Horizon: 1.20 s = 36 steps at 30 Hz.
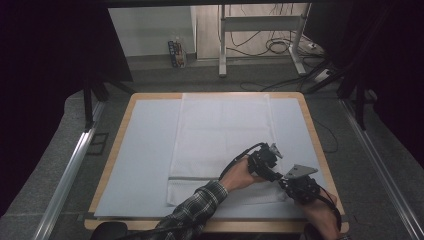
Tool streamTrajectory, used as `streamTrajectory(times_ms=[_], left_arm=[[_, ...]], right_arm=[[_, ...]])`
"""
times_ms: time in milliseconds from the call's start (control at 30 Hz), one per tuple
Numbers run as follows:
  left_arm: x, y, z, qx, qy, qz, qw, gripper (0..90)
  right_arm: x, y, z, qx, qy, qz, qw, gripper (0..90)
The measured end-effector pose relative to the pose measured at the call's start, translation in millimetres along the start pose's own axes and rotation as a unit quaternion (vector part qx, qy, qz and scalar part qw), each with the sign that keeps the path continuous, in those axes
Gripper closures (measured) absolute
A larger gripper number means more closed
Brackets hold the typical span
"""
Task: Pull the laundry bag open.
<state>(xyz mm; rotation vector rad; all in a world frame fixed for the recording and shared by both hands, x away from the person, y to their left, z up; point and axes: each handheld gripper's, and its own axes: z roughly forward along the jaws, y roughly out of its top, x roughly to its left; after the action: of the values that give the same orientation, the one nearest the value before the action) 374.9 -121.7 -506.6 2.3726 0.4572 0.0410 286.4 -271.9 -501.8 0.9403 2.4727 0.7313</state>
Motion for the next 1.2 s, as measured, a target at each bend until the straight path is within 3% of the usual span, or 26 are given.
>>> streamTrajectory(times_ms=[33, 100, 200, 300, 433, 500, 533, 633, 800, 867, 1000, 1067, 1200], left_arm=[[-0.1, 0.7, 2.0, 0.001, 0.016, -0.001, 0.9999, 49.7], [1.5, 1.5, 3.2, 0.004, 0.027, 0.0, 0.9996, 49.9], [4.9, 0.0, -0.7, 0.003, 0.02, -0.01, 0.9998, 56.4], [9.7, -5.9, -10.4, 0.004, 0.007, -0.019, 0.9998, 65.3], [19.9, -16.7, -25.3, -0.002, -0.032, -0.041, 0.9986, 68.6], [23.6, -21.4, -30.7, -0.008, -0.055, -0.054, 0.997, 69.7], [23.9, -23.8, -31.7, -0.017, -0.069, -0.069, 0.9951, 70.3], [25.1, -25.3, -32.1, -0.019, -0.079, -0.073, 0.994, 71.1], [26.7, -22.8, -27.4, -0.035, -0.098, -0.099, 0.9896, 71.3], [27.6, -22.3, -26.4, -0.029, -0.103, -0.098, 0.9895, 71.6], [26.3, -22.3, -22.4, -0.026, -0.129, -0.108, 0.9854, 76.1], [25.4, -22.8, -22.8, -0.018, -0.134, -0.108, 0.9849, 78.1], [25.5, -24.9, -25.5, -0.026, -0.16, -0.122, 0.9792, 80.0]], right_arm=[[0.0, 0.0, 0.0, 0.0, 0.0, -0.001, 1.0, 85.2], [0.1, 0.1, -0.2, -0.001, -0.001, -0.001, 1.0, 85.2], [-0.4, 0.0, -0.2, 0.0, 0.0, 0.004, 1.0, 85.2], [-1.3, -0.6, 0.7, 0.005, 0.0, 0.003, 1.0, 85.1], [-1.0, -0.3, 1.1, 0.006, -0.001, 0.002, 1.0, 85.1], [-0.4, -0.1, 1.3, 0.008, -0.004, 0.001, 1.0, 85.0], [-0.3, 0.0, 1.2, 0.007, -0.004, 0.001, 1.0, 85.0], [0.1, 0.2, 1.1, 0.006, -0.006, 0.0, 1.0, 85.0], [1.4, 0.6, 0.2, 0.004, -0.009, -0.006, 0.9999, 85.1], [1.4, 0.7, -0.2, 0.002, -0.009, -0.007, 0.9999, 85.1], [1.2, 0.6, -0.9, 0.0, -0.009, -0.008, 0.9999, 85.1], [0.9, 0.6, -0.8, 0.0, -0.01, -0.009, 0.9999, 84.9], [0.7, 0.4, -0.5, 0.002, -0.012, -0.009, 0.9999, 84.3]])
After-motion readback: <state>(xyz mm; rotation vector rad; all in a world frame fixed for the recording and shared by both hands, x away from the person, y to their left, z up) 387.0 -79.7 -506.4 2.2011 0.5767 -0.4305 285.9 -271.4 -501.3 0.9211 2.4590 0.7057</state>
